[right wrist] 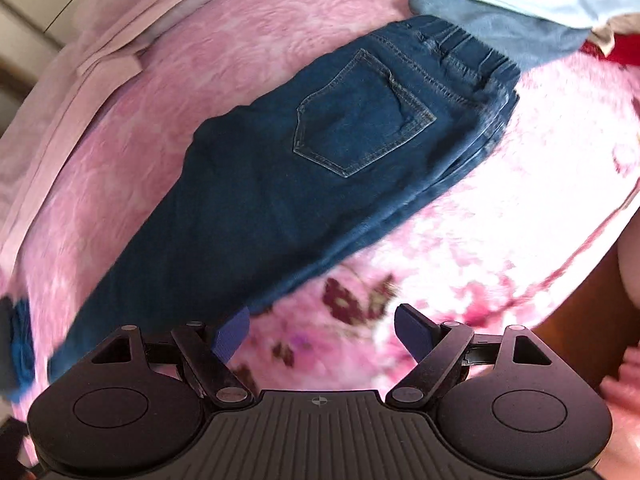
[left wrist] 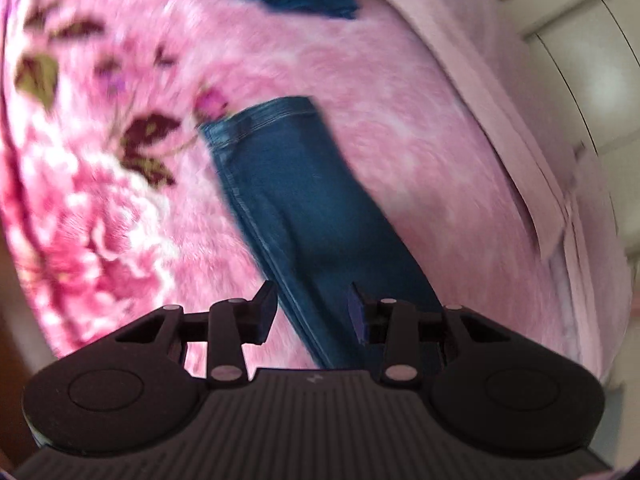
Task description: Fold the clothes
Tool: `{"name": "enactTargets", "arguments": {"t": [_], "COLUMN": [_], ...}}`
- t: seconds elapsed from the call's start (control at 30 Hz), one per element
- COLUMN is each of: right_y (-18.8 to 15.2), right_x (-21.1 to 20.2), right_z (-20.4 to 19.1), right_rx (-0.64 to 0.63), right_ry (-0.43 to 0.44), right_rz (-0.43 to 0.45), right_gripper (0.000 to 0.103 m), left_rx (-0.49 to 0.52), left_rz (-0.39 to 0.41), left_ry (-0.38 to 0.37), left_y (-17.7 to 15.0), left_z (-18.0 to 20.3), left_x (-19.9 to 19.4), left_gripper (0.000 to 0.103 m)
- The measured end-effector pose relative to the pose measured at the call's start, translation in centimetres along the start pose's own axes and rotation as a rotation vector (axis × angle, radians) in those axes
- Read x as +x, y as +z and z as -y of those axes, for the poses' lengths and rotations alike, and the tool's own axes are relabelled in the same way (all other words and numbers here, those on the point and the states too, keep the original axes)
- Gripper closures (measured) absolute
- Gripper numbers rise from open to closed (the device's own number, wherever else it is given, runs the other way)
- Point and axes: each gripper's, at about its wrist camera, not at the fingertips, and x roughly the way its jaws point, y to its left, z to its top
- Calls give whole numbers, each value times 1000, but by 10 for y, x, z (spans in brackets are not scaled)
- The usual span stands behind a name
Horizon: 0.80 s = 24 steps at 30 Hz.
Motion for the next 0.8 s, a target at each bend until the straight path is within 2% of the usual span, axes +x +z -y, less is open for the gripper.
{"name": "enactTargets", "arguments": {"t": [0.1, 0.23, 0.4, 0.47, 0.63, 0.7, 0.73, 0.8], "right_y": [-1, -4, -7, -7, -3, 0, 2, 6], "right_x": [21, 43, 63, 68, 78, 82, 83, 83], "right_z": [-7, -11, -15, -17, -19, -20, -19, -18], "right_rx": [17, 35, 35, 23, -17, -41, -53, -79], "right_ry": [-28, -65, -84, -82, -74, -70, -71, -77], "right_rz": [16, 19, 13, 21, 27, 34, 35, 42], "right_gripper": [20, 20, 20, 20, 20, 20, 20, 20], "left_rx": [-141, -277, -246, -268, -231, -216, -208, -194], "left_rz": [-19, -9, 46, 60, 97, 111, 119, 133], "left_ry": [-30, -111, -176, -194, -180, -174, -171, -165], "left_y": [10, 12, 1, -1, -4, -5, -6, -7], "left_z": [-31, -62, -70, -71, -67, -65, -64, -63], "left_x": [31, 51, 52, 54, 55, 56, 56, 57], "left_gripper": [70, 69, 67, 67, 68, 78, 88, 93]}}
